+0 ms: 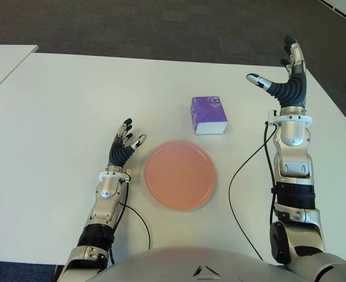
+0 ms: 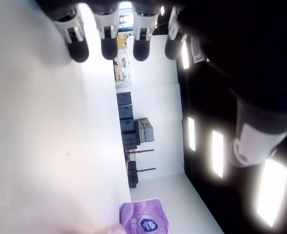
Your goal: Put the tissue paper into the plate.
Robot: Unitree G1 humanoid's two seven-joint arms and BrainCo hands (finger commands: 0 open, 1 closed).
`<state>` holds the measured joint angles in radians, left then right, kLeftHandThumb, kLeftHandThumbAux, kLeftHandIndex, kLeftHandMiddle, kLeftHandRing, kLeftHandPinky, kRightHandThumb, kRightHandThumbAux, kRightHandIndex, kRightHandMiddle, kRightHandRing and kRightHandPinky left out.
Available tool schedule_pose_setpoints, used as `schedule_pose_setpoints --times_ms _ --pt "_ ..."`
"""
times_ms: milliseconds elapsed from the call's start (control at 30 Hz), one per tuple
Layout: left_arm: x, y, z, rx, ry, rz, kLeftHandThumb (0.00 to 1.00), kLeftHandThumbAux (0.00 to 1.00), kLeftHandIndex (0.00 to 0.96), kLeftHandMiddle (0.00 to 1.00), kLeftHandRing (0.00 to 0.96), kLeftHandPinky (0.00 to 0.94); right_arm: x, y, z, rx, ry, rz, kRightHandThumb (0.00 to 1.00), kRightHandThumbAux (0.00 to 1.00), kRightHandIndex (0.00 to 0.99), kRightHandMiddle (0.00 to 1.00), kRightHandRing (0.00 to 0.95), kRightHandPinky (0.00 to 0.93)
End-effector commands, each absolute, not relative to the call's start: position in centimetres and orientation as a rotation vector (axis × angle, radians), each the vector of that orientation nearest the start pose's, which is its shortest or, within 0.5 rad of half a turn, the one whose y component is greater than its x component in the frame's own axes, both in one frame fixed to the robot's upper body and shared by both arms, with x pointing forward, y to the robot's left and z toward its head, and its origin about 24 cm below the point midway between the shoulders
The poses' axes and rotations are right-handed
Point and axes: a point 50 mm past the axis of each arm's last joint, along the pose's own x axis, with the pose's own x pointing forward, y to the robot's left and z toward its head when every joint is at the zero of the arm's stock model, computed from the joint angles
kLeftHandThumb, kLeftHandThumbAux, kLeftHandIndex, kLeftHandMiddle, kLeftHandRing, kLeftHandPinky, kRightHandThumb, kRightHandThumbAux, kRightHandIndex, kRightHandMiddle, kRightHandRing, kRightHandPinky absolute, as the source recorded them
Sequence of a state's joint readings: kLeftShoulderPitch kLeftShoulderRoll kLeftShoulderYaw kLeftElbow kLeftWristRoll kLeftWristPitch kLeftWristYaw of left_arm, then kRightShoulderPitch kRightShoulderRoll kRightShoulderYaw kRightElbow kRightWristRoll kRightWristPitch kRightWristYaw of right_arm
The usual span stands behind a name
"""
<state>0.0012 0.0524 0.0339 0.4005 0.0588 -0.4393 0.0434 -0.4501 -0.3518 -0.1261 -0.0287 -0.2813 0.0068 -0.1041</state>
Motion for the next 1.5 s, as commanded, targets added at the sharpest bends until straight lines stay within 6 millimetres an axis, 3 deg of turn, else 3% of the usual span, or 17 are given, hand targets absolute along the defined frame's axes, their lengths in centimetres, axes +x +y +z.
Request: schedule_pose_setpoints --times_ms 33,233,467,600,733,867,1100,1500 --pt "23.6 16.9 -1.3 0.104 -0.015 0.066 0.000 0.577 0.000 0.000 0.000 0.000 32.2 -20.9 21.6 -0.655 -0.514 -0.221 0.099 0.652 0.005 0.015 0.000 0.000" --pt "23.6 16.9 -1.3 0.104 -0.015 0.064 0.000 0.575 0.000 0.000 0.000 0.000 32.7 -19.3 22.8 -0.757 -0.541 -0.116 0.121 0.626 0.001 0.015 0.000 0.000" --pt "23.6 16.9 -1.4 0.108 -0.011 0.064 0.000 0.568 0.000 0.000 0.000 0.000 34.7 -16.4 21.6 -0.864 -0.495 0.074 0.225 0.532 0.000 0.001 0.000 0.000" --pt "23.6 17.0 -1.4 0.111 -0.018 0.064 0.000 0.564 0.000 0.000 0.000 0.000 35.6 -15.7 21.3 -0.966 -0.491 0.159 0.266 0.493 0.000 0.000 0.000 0.000" --pt "23.6 17.1 -1.5 0.112 -0.017 0.065 0.000 0.562 0.000 0.000 0.000 0.000 38.1 -14.7 18.8 -1.148 -0.448 0.234 0.317 0.430 0.000 0.000 0.000 0.000" --pt "23.6 17.2 -1.6 0.116 -0.009 0.066 0.000 0.561 0.000 0.000 0.000 0.000 39.2 -14.0 16.5 -1.284 -0.434 0.270 0.332 0.390 0.000 0.000 0.000 0.000" --pt "23.7 17.1 -1.6 0.109 0.002 0.081 0.000 0.560 0.000 0.000 0.000 0.000 39.2 -13.6 14.6 -1.444 -0.460 0.368 0.308 0.353 0.000 0.000 0.000 0.000" --pt "23.4 17.2 -1.4 0.103 -0.008 0.099 0.000 0.564 0.000 0.000 0.000 0.000 38.8 -14.3 12.0 -1.567 -0.445 0.487 0.286 0.382 0.000 0.000 0.000 0.000"
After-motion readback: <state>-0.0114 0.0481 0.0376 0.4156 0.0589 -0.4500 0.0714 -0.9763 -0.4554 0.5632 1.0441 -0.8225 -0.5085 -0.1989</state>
